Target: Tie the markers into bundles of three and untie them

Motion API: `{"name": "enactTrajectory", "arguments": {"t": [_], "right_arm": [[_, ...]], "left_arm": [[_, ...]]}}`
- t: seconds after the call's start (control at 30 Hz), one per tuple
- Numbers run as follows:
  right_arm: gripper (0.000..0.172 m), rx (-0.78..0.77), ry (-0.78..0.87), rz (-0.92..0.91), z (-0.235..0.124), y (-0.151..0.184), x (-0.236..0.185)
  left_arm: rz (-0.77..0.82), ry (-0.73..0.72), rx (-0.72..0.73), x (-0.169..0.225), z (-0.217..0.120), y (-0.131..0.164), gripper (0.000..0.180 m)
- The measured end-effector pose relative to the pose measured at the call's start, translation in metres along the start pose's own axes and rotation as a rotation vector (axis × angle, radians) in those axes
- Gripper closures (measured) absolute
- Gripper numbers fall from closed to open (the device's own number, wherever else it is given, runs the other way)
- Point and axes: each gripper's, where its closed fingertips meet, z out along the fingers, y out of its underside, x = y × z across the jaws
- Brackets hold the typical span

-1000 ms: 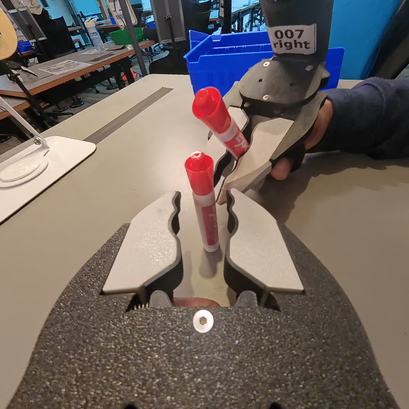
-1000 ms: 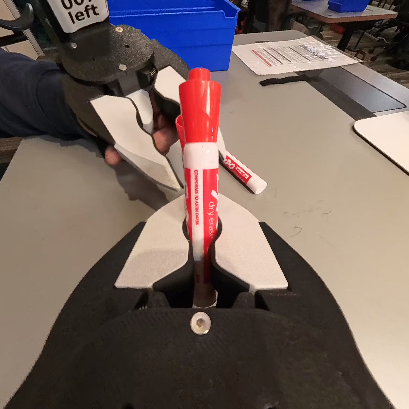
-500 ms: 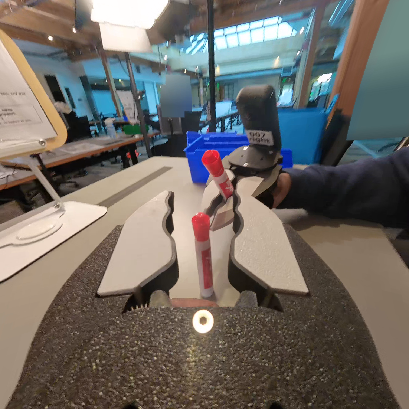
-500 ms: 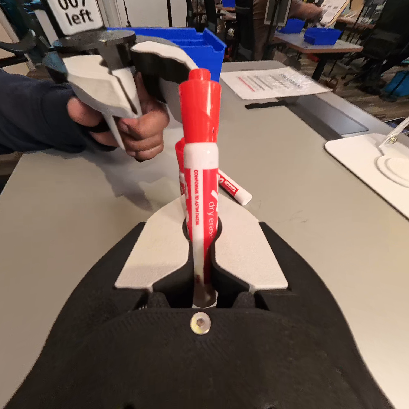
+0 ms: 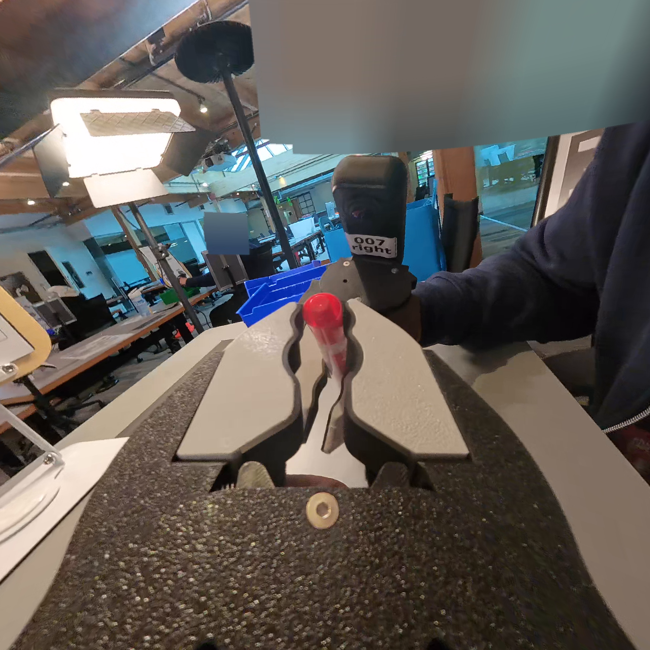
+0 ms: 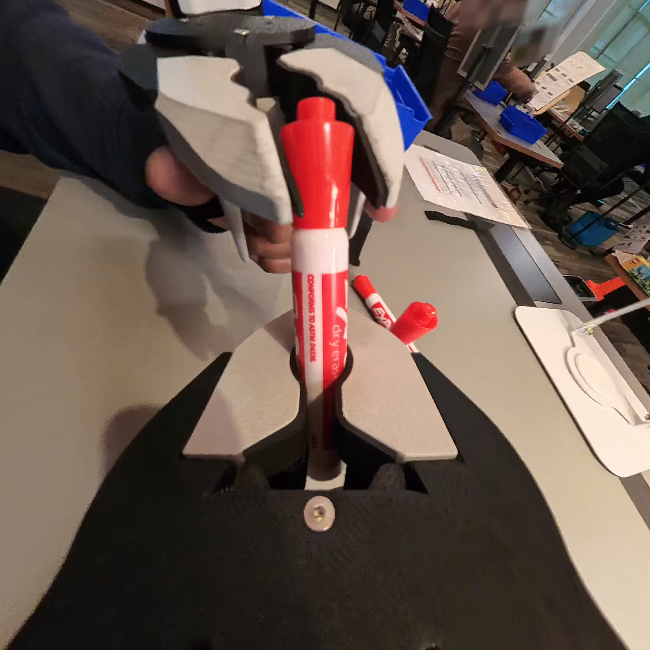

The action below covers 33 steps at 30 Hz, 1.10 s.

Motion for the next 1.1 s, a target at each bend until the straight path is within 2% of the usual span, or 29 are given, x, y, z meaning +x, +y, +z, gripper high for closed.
{"name": "enactTrajectory", "arguments": {"t": [0.2, 0.3, 0.33, 0.37, 0.47, 0.7, 0.87, 1.1], "right_arm": [[0.159, -0.064, 0.009, -0.018, 0.010, 0.013, -0.005], [0.142, -0.084, 0.030, -0.048, 0.007, 0.015, 0.000], [0.131, -0.065, 0.034, -0.057, 0.004, 0.012, 0.002], [0.130, -0.037, 0.033, -0.051, -0.001, 0.007, 0.003], [0.135, 0.026, 0.011, 0.011, -0.010, -0.001, 0.005], [0.148, -0.023, -0.002, 0.036, 0.001, 0.011, 0.000], [0.153, 0.003, 0.021, 0.099, -0.003, 0.013, 0.013], [0.153, 0.016, 0.051, 0.185, -0.014, 0.024, 0.038]], "left_arm": [[-0.034, 0.025, -0.041, 0.002, 0.002, 0.008, 0.160], [-0.102, -0.002, -0.095, -0.008, 0.002, 0.018, 0.160], [-0.114, -0.012, -0.116, -0.012, 0.001, 0.021, 0.161], [-0.118, -0.022, -0.134, -0.015, 0.000, 0.024, 0.161], [-0.127, -0.032, -0.197, -0.018, 0.001, 0.033, 0.161], [-0.155, -0.008, -0.233, -0.010, 0.007, 0.047, 0.161], [-0.166, -0.046, -0.182, -0.018, 0.005, 0.040, 0.157], [-0.160, -0.156, -0.127, -0.051, -0.013, 0.027, 0.156]]}}
